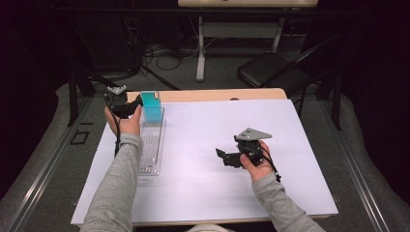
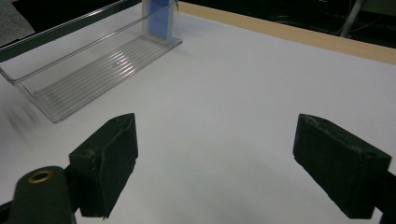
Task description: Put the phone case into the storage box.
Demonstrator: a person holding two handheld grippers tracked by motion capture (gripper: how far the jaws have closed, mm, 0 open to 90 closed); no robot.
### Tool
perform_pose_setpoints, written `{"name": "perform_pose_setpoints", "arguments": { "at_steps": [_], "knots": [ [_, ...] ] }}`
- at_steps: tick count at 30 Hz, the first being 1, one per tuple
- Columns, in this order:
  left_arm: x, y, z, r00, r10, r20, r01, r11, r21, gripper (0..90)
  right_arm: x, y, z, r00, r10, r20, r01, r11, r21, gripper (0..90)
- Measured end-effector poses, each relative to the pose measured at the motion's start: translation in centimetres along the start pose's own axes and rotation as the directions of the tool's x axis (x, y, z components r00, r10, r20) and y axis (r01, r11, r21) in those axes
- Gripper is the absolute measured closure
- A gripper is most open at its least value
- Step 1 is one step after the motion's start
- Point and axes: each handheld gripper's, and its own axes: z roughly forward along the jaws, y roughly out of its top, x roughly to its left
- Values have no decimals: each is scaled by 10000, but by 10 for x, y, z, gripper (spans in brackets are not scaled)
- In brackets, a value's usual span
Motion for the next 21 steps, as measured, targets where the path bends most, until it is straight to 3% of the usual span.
{"name": "perform_pose_setpoints", "arguments": {
  "at_steps": [2, 6, 8, 12, 21],
  "knots": [
    [0, 1, -2, 9999, 19, 119, -19, 10000, -13, 414, 0, 0, 0, 10000, -21, 9, 21, 10000, -12, 135],
    [-1, 2, -5, 9978, 460, 470, -469, 9987, 195, 404, -1, 0, 0, 10000, -19, 30, 19, 10000, 7, 136],
    [-1, 1, -5, 9963, 744, 420, -759, 9966, 334, 404, -1, 0, 0, 10000, -19, 27, 18, 10000, 18, 135],
    [-2, -1, -9, 9945, 786, 689, -816, 9958, 425, 398, -1, 0, 0, 10000, -36, 48, 35, 10000, 18, 136],
    [-4, -4, -28, 9854, 1075, 1323, -1057, 9942, -207, 318, -1, 0, 0, 10000, -35, 69, 35, 10000, 16, 136]
  ]
}}
